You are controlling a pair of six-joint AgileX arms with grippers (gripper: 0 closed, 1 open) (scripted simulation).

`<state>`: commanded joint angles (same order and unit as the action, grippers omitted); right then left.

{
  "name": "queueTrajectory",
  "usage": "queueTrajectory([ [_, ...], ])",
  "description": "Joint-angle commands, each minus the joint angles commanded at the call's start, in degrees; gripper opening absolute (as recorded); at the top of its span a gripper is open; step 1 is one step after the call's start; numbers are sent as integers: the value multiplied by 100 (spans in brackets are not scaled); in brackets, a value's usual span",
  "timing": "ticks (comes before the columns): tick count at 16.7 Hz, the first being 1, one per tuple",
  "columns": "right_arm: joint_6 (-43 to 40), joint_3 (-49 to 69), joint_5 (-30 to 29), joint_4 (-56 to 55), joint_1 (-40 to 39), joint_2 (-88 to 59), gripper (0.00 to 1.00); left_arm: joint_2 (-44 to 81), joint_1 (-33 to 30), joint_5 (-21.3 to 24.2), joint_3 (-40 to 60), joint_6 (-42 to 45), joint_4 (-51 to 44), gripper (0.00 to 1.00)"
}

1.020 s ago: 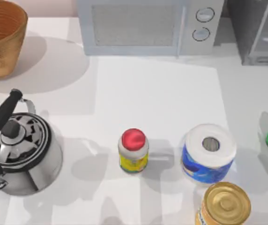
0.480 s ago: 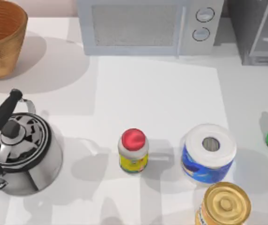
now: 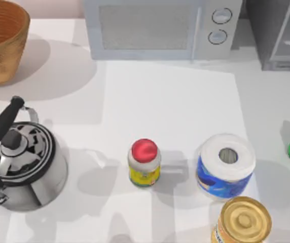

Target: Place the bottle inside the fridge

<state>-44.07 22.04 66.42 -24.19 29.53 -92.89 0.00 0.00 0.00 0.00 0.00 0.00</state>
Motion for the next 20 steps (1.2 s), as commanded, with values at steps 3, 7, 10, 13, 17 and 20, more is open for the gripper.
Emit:
queueTrajectory([
  [3,45,-11,-12,-17,-29,24,100,0,0,0,0,0,0,100],
  [7,495,25,-141,-431,-241,11,100,0,0,0,0,0,0,100],
  [10,1017,36,-405,-1130,-578,-223,100,0,0,0,0,0,0,100],
  [13,1455,88,-733,-1921,-965,-684,100,0,0,0,0,0,0,100],
  [17,1746,87,-1011,-2639,-1269,-1186,100,0,0,0,0,0,0,100],
  [20,1762,78,-1033,-2694,-1292,-1225,100,0,0,0,0,0,0,100],
])
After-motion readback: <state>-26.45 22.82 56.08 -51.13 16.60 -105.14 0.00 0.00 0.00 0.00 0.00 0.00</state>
